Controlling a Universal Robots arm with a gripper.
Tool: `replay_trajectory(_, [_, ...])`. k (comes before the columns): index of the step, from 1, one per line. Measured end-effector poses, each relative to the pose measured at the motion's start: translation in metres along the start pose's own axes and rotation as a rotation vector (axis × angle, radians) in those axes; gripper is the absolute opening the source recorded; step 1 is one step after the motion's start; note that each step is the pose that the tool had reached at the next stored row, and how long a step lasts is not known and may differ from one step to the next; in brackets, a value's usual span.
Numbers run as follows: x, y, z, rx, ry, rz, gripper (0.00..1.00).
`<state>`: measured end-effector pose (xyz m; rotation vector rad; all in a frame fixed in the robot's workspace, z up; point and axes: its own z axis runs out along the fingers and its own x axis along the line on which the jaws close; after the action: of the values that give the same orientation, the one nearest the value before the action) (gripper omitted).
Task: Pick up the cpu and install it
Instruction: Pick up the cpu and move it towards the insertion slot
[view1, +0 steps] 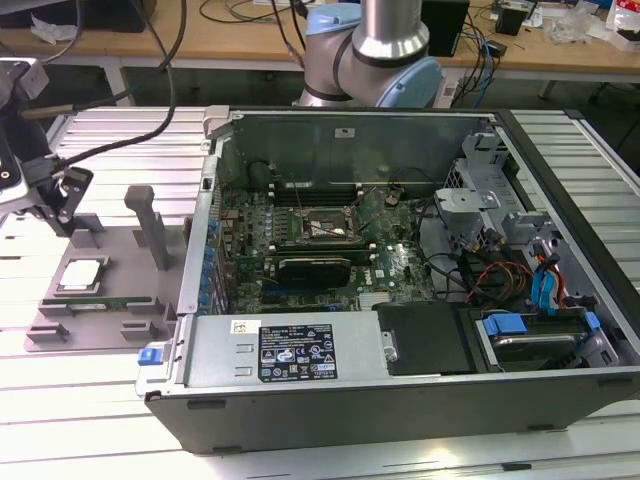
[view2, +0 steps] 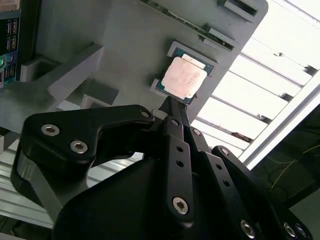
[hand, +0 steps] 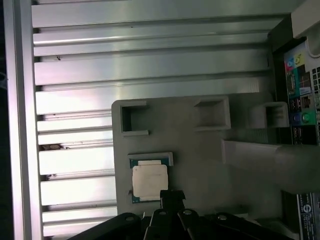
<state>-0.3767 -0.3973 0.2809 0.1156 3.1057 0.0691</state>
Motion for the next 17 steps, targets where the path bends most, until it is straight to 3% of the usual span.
replay_trajectory(7, [0.0094, -0.0039, 0.0169, -0.0001, 0.0001, -0.003, 0.11])
replay_trajectory(17, [0.0149, -0.0106, 0.0315, -0.0010, 0.0011, -0.027, 0.11])
